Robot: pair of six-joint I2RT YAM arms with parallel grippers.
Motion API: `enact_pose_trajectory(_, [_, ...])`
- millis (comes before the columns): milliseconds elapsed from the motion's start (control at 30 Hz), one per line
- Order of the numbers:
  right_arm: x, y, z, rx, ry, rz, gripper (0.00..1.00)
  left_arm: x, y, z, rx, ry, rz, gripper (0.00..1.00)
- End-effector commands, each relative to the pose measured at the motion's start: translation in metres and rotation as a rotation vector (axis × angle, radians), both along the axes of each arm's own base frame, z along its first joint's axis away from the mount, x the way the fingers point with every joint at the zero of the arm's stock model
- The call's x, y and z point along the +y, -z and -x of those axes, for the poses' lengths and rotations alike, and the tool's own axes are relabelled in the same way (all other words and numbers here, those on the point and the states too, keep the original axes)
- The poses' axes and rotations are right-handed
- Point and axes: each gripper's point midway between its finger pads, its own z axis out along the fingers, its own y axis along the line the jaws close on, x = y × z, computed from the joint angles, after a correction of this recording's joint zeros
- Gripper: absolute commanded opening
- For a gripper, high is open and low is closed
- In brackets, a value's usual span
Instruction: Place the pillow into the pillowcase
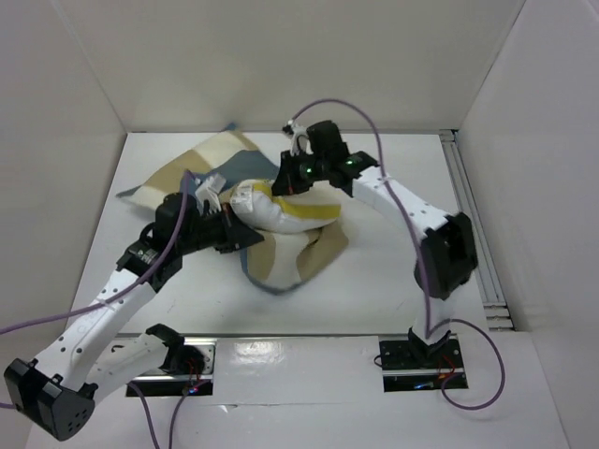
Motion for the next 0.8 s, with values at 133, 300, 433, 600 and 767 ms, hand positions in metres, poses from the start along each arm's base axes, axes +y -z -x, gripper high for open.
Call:
enact_pose_trajectory(133, [-0.003, 0.039, -0.075, -0.006, 0.167, 0.087, 0.00, -0.021, -0.010, 0.057, 0.077, 0.165, 0.079, 0.00])
enact_pose_trajectory(300, [0.031, 0.032, -0.033, -0.015, 0.052, 0.059, 0.00, -0.024, 0.001, 0.065, 0.095, 0.182, 0.018, 0.00])
enact_pose_trajectory(433, [0.048, 0.104, 0.004, 0.094, -0.020, 0.150, 0.00, -0.038, 0.014, 0.080, 0.146, 0.233, -0.008, 0.00])
enact_pose_trajectory(600, [0.044, 0.144, 0.042, 0.175, -0.128, 0.217, 0.10, -0.041, 0.004, 0.092, 0.167, 0.260, -0.085, 0.58])
enact_pose_trajectory(767, [-0.001, 0.117, 0.056, 0.124, -0.075, 0.322, 0.79, -0.018, -0.043, 0.077, -0.022, 0.190, -0.186, 0.72])
